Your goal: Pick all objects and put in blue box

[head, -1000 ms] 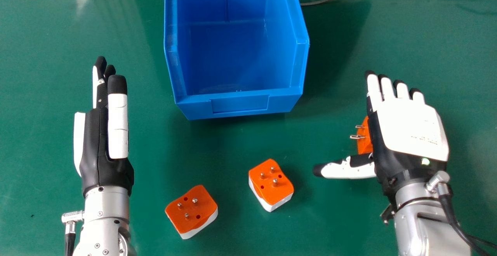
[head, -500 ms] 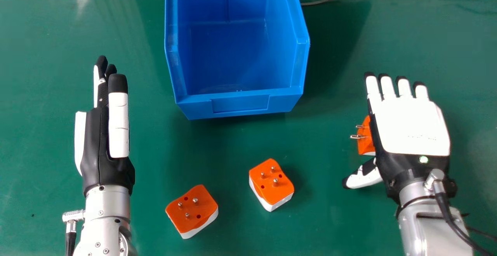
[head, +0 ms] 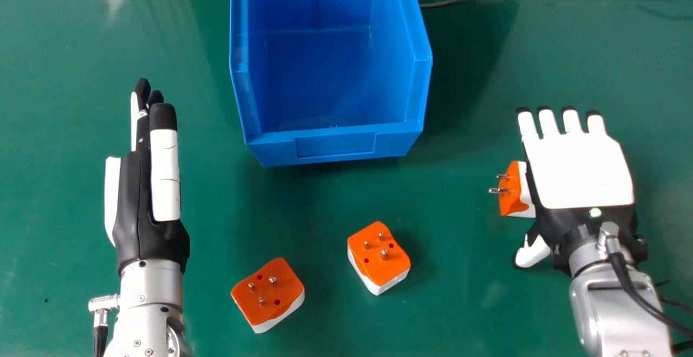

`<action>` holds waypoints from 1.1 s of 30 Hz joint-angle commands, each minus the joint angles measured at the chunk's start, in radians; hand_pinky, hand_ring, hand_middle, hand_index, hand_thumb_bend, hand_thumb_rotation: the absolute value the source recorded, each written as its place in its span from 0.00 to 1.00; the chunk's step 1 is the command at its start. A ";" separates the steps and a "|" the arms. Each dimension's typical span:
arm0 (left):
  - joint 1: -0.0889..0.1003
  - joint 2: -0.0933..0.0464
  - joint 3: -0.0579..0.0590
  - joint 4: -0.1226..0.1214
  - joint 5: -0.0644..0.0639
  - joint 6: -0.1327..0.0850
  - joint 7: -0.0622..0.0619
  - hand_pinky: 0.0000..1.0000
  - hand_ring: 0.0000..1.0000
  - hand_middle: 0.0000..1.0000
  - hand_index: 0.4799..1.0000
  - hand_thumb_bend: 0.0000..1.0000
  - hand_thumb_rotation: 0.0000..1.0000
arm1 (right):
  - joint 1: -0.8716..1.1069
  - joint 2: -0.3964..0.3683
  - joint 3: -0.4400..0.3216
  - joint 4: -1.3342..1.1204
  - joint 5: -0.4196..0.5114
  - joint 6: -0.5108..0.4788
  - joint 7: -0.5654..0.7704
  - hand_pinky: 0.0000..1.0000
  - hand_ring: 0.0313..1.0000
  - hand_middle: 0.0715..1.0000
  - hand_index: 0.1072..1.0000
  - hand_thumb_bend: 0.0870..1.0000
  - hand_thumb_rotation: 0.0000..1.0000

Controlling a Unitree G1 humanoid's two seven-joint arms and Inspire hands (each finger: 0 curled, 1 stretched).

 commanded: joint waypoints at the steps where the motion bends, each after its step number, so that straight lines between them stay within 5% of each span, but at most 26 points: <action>1: 0.003 -0.004 -0.007 -0.022 -0.003 -0.013 -0.001 1.00 1.00 1.00 1.00 0.89 1.00 | -0.032 -0.029 -0.007 0.005 0.014 -0.028 -0.007 1.00 1.00 1.00 1.00 1.00 0.22; 10: 0.011 -0.008 -0.017 -0.027 0.020 -0.006 0.014 1.00 1.00 1.00 1.00 0.88 1.00 | -0.104 -0.091 -0.009 0.079 0.117 -0.156 -0.001 1.00 1.00 1.00 1.00 1.00 0.21; 20: 0.022 -0.016 -0.021 -0.037 0.013 -0.008 0.023 1.00 1.00 1.00 1.00 0.88 1.00 | -0.185 -0.151 -0.050 0.080 0.285 -0.204 0.177 1.00 1.00 1.00 1.00 1.00 0.18; 25: 0.024 -0.015 -0.020 -0.034 0.006 -0.021 0.017 1.00 1.00 1.00 1.00 0.89 1.00 | -0.247 -0.185 -0.064 0.076 0.309 -0.186 0.267 1.00 1.00 1.00 1.00 1.00 0.13; 33: 0.032 -0.003 -0.008 -0.044 0.001 0.000 0.014 1.00 1.00 1.00 1.00 0.89 1.00 | -0.359 -0.201 -0.092 0.095 0.357 -0.088 0.470 1.00 1.00 1.00 1.00 1.00 0.10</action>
